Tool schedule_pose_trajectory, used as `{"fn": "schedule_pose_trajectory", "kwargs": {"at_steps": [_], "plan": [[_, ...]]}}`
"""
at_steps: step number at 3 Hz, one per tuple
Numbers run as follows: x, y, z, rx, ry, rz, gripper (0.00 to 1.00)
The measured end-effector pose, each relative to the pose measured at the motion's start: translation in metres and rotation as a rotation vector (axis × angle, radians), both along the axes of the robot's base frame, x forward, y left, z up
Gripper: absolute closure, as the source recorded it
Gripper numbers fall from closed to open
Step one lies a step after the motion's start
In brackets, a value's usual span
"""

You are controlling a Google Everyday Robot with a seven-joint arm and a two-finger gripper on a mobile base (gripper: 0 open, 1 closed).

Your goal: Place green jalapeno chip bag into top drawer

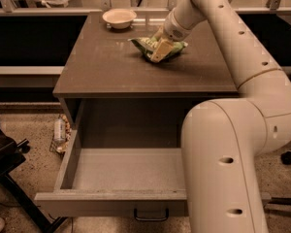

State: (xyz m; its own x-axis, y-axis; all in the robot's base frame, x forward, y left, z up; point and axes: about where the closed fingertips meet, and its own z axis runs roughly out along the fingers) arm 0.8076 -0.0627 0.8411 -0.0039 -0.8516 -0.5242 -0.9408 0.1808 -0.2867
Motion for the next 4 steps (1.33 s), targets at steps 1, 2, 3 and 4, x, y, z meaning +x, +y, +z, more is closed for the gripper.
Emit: {"fn": "schedule_pose_trajectory", "kwargs": {"at_steps": [1, 2, 3, 4], "plan": [[0.0018, 0.0021, -0.0045, 0.003, 0.006, 0.001, 0.62], [0.0025, 0.0049, -0.0085, 0.003, 0.011, 0.004, 0.86], [0.0030, 0.0066, -0.0108, 0.003, 0.014, 0.006, 1.00], [0.0030, 0.0116, -0.0037, -0.015, -0.001, 0.019, 1.00]]}}
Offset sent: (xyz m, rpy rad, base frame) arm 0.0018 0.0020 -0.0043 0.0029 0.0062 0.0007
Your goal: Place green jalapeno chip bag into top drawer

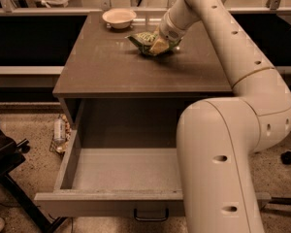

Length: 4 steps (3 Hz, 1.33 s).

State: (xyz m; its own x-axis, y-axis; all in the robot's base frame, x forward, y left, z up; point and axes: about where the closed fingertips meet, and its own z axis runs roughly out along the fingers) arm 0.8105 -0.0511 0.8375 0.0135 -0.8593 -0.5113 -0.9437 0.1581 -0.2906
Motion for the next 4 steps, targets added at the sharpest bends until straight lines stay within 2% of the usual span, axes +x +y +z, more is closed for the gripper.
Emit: {"fn": "schedule_pose_trajectory", "kwargs": {"at_steps": [1, 2, 3, 4], "plan": [[-0.008, 0.001, 0.028, -0.027, -0.040, 0.019, 1.00], [-0.033, -0.008, 0.072, -0.038, -0.087, 0.029, 1.00], [-0.069, -0.026, 0.113, 0.003, -0.135, 0.006, 1.00], [-0.137, -0.037, 0.164, 0.190, -0.231, -0.021, 1.00]]}}
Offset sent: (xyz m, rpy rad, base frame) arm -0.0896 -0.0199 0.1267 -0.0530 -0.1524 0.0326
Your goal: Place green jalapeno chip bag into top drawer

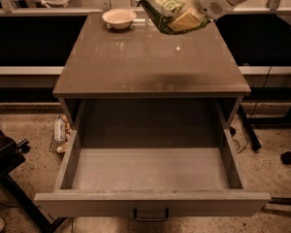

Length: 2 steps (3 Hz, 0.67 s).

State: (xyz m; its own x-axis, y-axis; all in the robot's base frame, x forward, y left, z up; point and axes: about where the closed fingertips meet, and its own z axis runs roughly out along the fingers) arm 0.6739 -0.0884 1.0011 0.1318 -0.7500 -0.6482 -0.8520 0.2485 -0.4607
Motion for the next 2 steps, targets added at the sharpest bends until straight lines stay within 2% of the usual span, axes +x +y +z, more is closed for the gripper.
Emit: {"fn": "schedule_pose_trajectory", "kwargs": {"at_steps": [1, 2], "plan": [[-0.058, 0.005, 0.018, 0.105, -0.042, 0.013, 1.00], [-0.101, -0.043, -0.057, 0.137, 0.127, -0.039, 1.00]]}}
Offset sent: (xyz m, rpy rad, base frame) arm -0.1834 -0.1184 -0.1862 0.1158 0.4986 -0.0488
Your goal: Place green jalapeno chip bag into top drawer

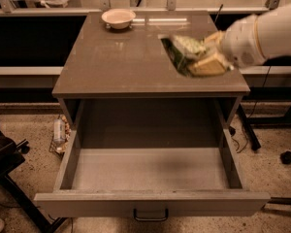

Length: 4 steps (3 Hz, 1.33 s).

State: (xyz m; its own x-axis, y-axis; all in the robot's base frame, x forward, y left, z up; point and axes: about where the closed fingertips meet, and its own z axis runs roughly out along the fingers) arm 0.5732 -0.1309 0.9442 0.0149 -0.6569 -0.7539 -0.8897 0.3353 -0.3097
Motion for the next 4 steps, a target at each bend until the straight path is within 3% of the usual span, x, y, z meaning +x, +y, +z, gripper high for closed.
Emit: {"fn": "schedule_pose_trajectory", "kwargs": {"at_steps": [1, 2, 3, 4], "plan": [[-0.036, -0.038, -0.085, -0.040, 0.259, -0.011, 1.00], [-0.055, -0.049, -0.139, -0.060, 0.442, 0.012, 1.00], [-0.064, -0.033, -0.168, -0.075, 0.534, 0.120, 1.00], [-0.063, 0.001, -0.188, -0.077, 0.575, 0.238, 1.00]]}}
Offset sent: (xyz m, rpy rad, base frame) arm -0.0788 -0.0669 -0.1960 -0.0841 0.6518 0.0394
